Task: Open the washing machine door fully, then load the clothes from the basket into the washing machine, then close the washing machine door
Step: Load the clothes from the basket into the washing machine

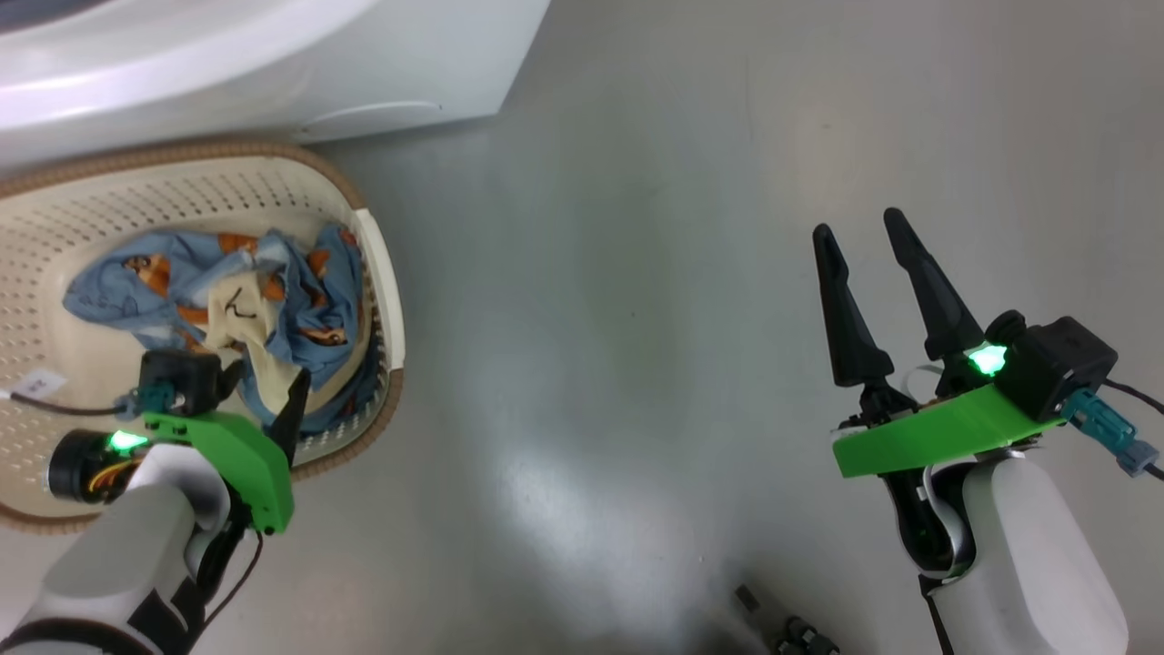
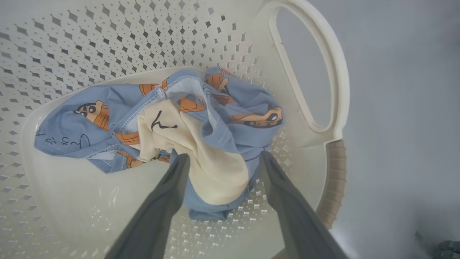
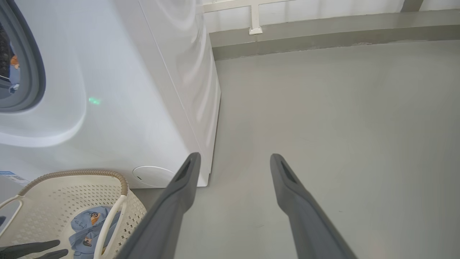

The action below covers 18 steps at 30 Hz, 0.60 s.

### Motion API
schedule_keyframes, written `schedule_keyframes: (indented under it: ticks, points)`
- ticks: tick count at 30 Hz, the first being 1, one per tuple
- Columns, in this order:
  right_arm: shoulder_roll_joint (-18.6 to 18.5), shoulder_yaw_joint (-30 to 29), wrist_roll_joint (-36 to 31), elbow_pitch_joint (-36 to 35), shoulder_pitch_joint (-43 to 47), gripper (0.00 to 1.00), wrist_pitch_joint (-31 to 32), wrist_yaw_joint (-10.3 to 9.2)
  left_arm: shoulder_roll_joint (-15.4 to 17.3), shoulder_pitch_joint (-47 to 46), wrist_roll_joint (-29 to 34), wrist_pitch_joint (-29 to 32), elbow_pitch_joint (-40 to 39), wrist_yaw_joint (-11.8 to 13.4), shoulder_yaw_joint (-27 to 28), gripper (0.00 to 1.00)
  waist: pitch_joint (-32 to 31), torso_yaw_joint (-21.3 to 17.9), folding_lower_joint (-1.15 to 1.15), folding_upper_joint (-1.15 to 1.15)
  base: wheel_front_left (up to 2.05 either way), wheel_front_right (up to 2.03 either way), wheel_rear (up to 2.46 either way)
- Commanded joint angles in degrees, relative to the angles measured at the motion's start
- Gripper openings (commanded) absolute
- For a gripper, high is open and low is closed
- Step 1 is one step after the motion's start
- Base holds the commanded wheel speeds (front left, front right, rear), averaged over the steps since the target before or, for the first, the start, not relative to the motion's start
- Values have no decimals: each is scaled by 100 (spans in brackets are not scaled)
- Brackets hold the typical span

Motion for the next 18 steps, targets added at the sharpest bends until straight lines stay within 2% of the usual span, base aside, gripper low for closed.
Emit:
schedule_keyframes:
  ticks: [1,10,18]
  points:
    - [21,122,-50,-139,14,100,-27,9,188,-105,-95,7,5,-13,-19,100,153,5,0,0,0,0,0]
    - [26,219,29,-178,-196,100,-27,9,222,-609,-534,97,138,-13,-860,100,463,2,0,0,0,0,0]
    - [26,310,75,-210,-289,100,-27,9,187,-936,-882,68,337,-13,-1340,100,634,-49,0,0,0,0,0]
